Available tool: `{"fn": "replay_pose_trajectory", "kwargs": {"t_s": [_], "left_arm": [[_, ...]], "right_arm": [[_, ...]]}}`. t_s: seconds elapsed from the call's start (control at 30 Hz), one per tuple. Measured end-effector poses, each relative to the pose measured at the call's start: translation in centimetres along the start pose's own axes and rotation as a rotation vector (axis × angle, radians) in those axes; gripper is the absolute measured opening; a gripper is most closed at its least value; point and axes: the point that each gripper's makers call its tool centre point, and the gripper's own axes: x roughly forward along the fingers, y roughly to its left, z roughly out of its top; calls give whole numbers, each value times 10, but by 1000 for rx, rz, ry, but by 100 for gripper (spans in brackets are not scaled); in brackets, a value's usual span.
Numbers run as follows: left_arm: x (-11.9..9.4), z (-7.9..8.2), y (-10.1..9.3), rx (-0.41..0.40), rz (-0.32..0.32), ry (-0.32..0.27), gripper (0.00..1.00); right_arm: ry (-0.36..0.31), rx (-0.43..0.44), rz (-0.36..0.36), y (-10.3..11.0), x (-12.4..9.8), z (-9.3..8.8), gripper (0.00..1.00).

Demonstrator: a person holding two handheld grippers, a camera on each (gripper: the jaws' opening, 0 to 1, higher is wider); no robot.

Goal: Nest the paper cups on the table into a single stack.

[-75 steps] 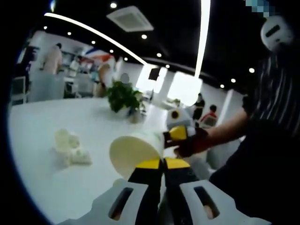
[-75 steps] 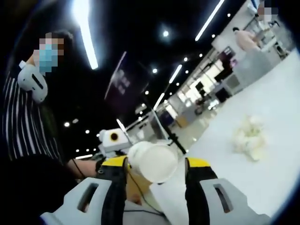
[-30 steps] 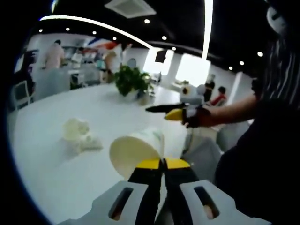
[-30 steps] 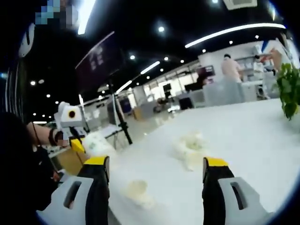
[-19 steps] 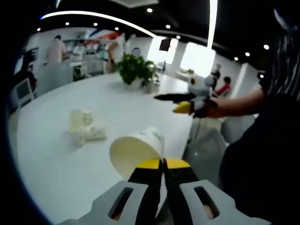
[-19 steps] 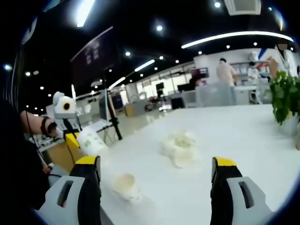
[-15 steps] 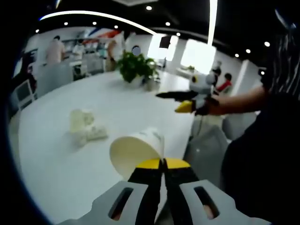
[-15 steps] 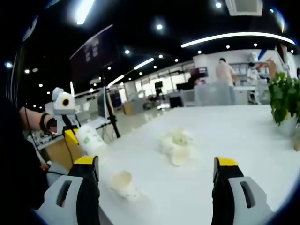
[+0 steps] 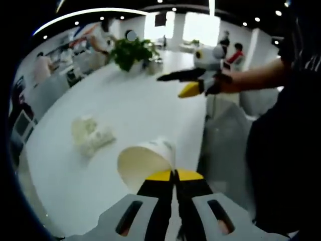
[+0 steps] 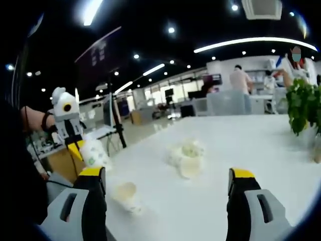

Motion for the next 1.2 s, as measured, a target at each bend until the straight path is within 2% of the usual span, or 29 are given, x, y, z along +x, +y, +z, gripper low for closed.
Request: {"fn": "replay_pose_trajectory", "kwargs": {"t_s": [0.17, 0.37, 0.4, 0.47, 0.63, 0.8, 0.9, 0.97, 1.03, 1.2], "left_arm": [[6, 1, 4, 34, 5, 66, 0], [8, 13, 6, 48, -11, 94, 0], [8, 12, 6, 55, -10, 104, 0], [6, 7, 10, 91, -1, 163, 0], [3, 10, 13, 112, 2, 194, 0], [14, -6, 17, 175, -4, 301, 0], [20, -7, 19, 190, -3, 318, 0], [26, -9, 22, 241, -2, 347, 0], [31, -12, 21, 249, -7, 376, 0], [40, -5, 19, 280, -22, 376, 0]], "right_arm": [[-5, 11, -6, -5, -3, -7, 100], [-21, 31, -10, -10, -7, -13, 99], [-30, 42, -9, -10, -7, -12, 99], [-37, 52, -11, -11, -6, -12, 99], [-45, 62, -1, -9, -2, -13, 99], [-47, 85, 17, -4, 1, -16, 98], [-39, 84, 27, -1, 2, -19, 98], [-38, 81, 32, 0, 2, -21, 98], [-30, 88, 35, 1, 1, -24, 98], [-28, 99, 36, 0, -1, -27, 98]]}}
